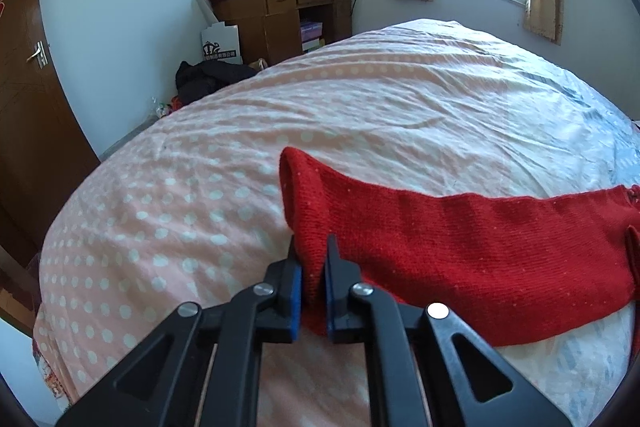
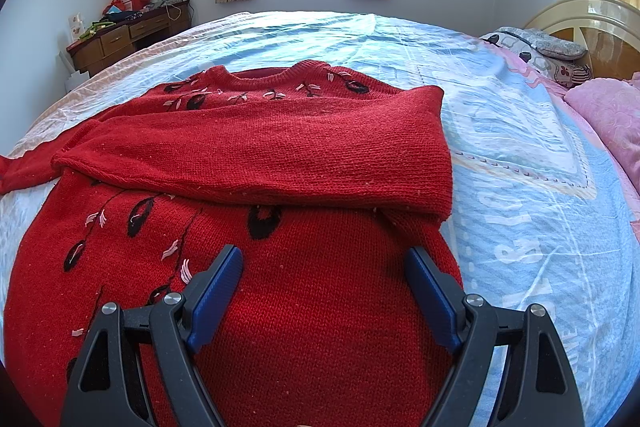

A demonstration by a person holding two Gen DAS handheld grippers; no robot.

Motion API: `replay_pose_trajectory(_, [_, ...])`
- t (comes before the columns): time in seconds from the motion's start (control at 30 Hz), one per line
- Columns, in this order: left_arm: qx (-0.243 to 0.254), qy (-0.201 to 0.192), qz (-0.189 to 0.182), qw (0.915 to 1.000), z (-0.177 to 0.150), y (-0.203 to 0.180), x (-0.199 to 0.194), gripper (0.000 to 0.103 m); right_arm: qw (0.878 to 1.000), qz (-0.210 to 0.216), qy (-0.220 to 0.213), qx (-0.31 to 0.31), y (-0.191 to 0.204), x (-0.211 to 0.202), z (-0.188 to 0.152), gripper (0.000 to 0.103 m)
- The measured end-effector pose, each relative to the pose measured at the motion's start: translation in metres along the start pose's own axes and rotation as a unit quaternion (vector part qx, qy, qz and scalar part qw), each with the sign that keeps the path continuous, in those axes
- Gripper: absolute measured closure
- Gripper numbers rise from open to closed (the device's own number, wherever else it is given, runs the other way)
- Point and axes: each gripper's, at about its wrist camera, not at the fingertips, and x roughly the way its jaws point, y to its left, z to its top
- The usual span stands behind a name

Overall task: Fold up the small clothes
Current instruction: 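Grasp the other sleeve cuff with the left tool and lift it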

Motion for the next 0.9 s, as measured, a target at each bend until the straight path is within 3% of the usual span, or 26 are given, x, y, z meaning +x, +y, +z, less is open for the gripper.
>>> replay_pose_trajectory(0.63, [0.016,-0.043,-0.031,0.9985,0.027,-0.022,-0.067,0.094,1.0,0.0,0.0,0.0,0.0,0.0,0.0,0.019])
replay_pose_trajectory(0.9, [0.009,-0.05,-0.084,0.9952,0.043,-0.04,-0.099,0.094,1.0,0.0,0.0,0.001,0.0,0.0,0.0,0.019])
